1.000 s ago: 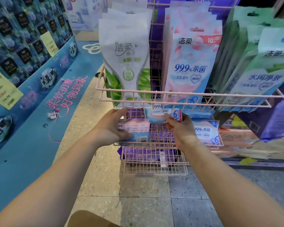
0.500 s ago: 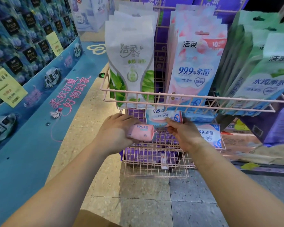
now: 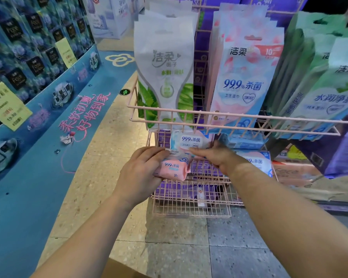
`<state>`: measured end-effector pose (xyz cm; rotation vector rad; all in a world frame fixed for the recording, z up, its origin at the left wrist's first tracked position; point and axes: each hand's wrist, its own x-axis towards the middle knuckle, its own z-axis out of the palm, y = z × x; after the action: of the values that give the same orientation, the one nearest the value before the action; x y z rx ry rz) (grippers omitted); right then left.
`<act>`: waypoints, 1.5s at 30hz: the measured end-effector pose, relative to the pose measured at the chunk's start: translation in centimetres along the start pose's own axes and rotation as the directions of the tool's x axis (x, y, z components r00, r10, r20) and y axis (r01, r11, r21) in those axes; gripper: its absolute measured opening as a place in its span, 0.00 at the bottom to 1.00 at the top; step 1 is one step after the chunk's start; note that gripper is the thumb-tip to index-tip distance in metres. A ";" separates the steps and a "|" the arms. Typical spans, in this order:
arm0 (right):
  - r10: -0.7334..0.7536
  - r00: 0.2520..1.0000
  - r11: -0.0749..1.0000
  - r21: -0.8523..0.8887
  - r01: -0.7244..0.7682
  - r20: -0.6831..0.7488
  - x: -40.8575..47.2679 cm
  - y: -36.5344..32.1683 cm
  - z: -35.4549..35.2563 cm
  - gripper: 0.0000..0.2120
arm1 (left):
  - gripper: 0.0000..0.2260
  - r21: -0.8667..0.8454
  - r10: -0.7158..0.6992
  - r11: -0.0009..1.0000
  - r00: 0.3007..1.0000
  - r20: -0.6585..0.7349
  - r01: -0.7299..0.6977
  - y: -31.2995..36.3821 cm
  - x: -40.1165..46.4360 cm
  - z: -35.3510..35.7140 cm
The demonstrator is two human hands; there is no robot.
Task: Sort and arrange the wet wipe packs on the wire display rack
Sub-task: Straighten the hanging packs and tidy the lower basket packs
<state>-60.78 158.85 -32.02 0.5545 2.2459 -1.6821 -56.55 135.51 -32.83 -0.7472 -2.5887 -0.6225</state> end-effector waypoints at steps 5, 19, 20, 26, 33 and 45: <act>-0.100 0.995 0.980 -0.173 0.096 -0.014 -0.1 1.5 -0.2 0.38 | 0.25 0.019 -0.012 1.000 1.000 0.014 0.012 -0.4 -0.3 -0.1; -0.159 0.963 0.980 -0.153 0.127 -0.217 0.7 -0.3 1.2 0.18 | 0.28 0.027 -0.134 0.991 0.985 0.107 0.132 1.1 1.0 0.0; -0.140 0.964 0.986 -0.126 0.113 -0.228 0.3 -0.2 0.9 0.17 | 0.28 0.015 -0.125 0.992 0.990 0.071 0.124 1.2 1.2 0.3; 0.016 0.995 0.999 -0.042 -0.012 0.100 -3.1 0.2 1.2 0.35 | 0.28 -0.173 -0.133 0.976 0.991 -0.008 0.130 2.9 1.7 1.6; -0.048 0.997 0.948 -0.311 0.063 0.055 -4.1 -0.8 0.5 0.29 | 0.20 -0.145 -0.485 0.840 0.844 0.231 0.523 3.1 2.3 0.8; -0.073 0.997 0.726 -0.684 0.078 0.035 -4.2 0.3 1.9 0.19 | 0.18 0.162 -0.415 0.908 0.881 0.226 0.386 4.1 2.3 2.1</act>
<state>-56.91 156.56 -30.89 0.2639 2.6681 -0.7373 -56.56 140.62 -32.25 -0.2615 -3.0231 -0.5145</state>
